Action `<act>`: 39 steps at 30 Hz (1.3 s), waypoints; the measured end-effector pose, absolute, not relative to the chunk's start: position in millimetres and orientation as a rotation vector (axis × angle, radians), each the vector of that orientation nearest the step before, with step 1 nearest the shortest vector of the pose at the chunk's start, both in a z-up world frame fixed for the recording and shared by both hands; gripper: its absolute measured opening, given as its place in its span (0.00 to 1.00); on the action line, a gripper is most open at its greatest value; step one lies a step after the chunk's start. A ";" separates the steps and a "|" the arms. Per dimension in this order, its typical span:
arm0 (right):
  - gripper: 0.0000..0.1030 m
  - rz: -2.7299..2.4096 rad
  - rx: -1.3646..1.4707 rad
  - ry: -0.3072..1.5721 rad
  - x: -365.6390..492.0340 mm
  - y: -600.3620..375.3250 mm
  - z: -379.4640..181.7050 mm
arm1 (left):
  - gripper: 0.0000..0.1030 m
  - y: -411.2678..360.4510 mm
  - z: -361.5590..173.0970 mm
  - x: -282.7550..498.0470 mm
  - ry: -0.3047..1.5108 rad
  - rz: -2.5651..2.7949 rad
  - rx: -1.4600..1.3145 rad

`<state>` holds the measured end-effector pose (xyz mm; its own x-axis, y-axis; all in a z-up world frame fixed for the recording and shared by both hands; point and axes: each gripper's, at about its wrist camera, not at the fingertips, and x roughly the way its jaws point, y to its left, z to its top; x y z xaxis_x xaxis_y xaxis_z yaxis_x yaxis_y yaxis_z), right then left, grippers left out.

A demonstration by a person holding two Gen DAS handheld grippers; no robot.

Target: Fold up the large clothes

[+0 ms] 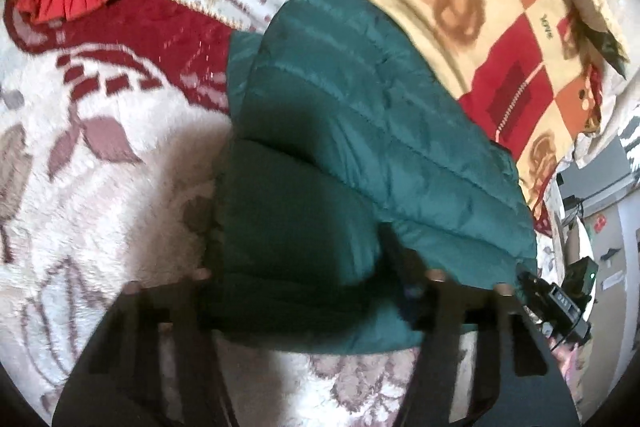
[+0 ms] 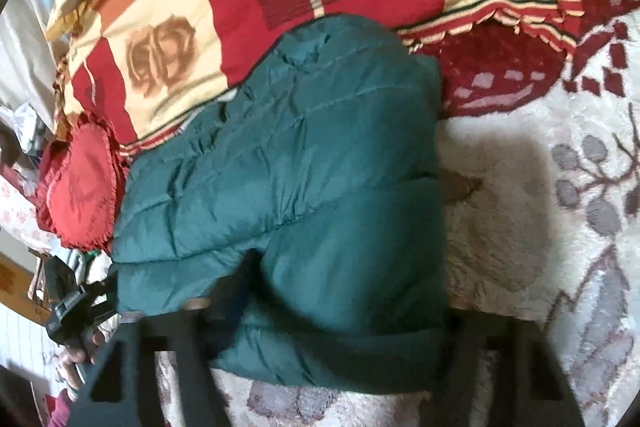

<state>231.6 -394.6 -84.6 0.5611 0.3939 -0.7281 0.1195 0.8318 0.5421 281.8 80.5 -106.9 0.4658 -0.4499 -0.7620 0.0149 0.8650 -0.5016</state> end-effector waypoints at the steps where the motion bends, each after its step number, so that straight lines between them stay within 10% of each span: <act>1: 0.40 0.176 0.595 0.969 228.6 -396.6 -80.3 | 0.41 80.7 -102.7 279.7 1.047 -0.302 -0.464; 21: 0.32 0.316 0.617 0.985 90.9 -394.5 -46.9 | 0.33 98.2 -61.9 128.1 1.072 -0.439 -0.388; 26: 0.68 0.130 0.461 1.037 91.3 -390.1 -59.2 | 0.50 91.6 -79.3 126.4 1.097 -0.357 -0.323; 39: 0.74 0.071 0.207 0.913 83.4 -349.4 17.3 | 0.57 76.9 -17.7 109.9 0.933 -0.203 -0.066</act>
<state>83.4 -349.4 17.3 0.6105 0.1493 -0.7778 0.0266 0.9777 0.2085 110.0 76.9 -17.7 0.5782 -0.2024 -0.7904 0.1450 0.9788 -0.1446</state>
